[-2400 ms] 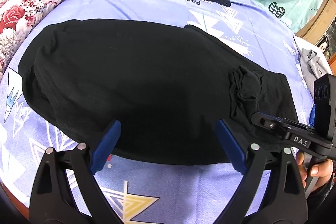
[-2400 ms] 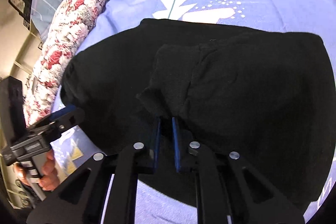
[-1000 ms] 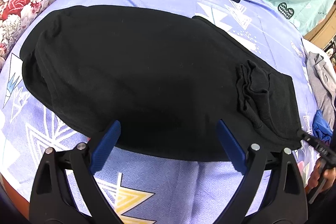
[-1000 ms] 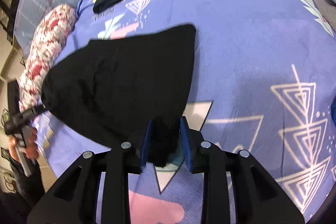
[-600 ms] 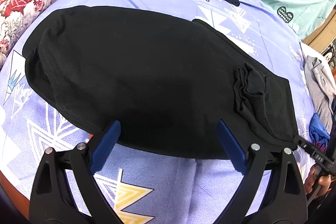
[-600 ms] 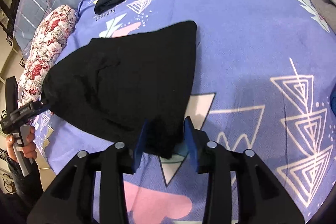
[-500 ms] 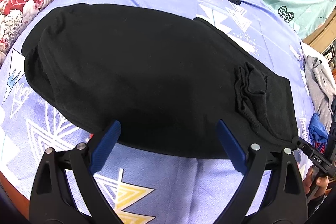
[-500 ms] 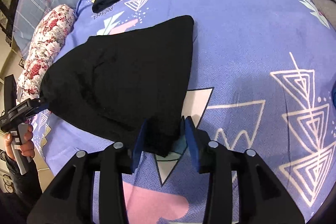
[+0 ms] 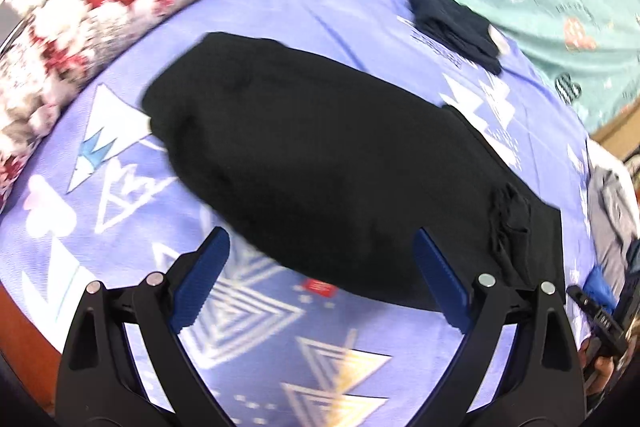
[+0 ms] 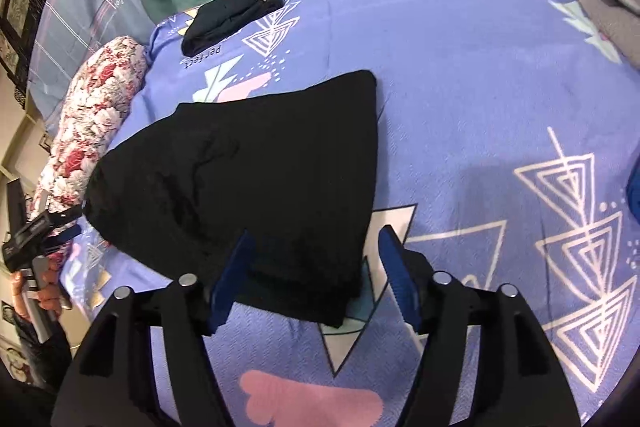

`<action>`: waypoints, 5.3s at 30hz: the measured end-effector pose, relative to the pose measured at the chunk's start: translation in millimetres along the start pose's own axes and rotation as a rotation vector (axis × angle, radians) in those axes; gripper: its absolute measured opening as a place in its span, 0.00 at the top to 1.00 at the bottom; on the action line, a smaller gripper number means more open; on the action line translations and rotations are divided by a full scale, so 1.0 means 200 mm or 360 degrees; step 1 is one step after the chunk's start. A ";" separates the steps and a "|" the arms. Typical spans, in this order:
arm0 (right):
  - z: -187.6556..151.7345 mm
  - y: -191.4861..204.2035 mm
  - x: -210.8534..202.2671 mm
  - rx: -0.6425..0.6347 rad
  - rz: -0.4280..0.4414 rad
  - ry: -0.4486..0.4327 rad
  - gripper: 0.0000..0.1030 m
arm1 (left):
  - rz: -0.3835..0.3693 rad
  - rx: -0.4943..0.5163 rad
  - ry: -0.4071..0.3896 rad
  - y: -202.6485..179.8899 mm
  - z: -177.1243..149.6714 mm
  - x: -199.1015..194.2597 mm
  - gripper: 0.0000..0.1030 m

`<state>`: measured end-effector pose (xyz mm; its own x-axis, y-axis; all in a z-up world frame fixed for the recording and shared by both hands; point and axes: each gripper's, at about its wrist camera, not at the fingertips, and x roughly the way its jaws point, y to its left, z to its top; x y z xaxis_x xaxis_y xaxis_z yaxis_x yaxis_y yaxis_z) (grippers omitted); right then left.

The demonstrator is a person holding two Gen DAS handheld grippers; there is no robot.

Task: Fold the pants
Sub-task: 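Grasp the pants edge with the left gripper and fold it over, then lift the grasped pants end with the left gripper and carry it over the bundle, then lower the pants end onto the bundle and open the left gripper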

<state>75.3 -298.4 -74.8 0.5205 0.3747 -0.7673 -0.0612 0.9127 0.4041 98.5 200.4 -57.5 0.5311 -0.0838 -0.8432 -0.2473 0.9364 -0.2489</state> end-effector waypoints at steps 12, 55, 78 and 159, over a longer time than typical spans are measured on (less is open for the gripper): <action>0.05 0.07 0.04 0.0025 -0.0009 -0.0016 0.35 | -0.0213 -0.0441 0.0023 0.40 0.14 0.09 0.12; 0.07 0.09 0.03 0.0050 0.0043 -0.0017 0.35 | -0.0175 -0.0510 0.0154 0.41 0.33 0.33 0.79; 0.00 0.00 -0.08 0.0100 0.0076 -0.0087 0.35 | -0.0362 0.0226 -0.0139 -0.38 0.27 -0.19 0.81; -0.13 -0.32 -0.26 0.0187 0.0291 -0.0188 0.35 | -0.0455 0.0984 0.0459 -1.83 -0.47 0.40 0.76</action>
<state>29.9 -370.9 -74.5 0.6064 0.5036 -0.6153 -0.0676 0.8037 0.5912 156.4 -181.4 -78.9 0.2513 -0.3599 -0.8985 0.4161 0.8783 -0.2354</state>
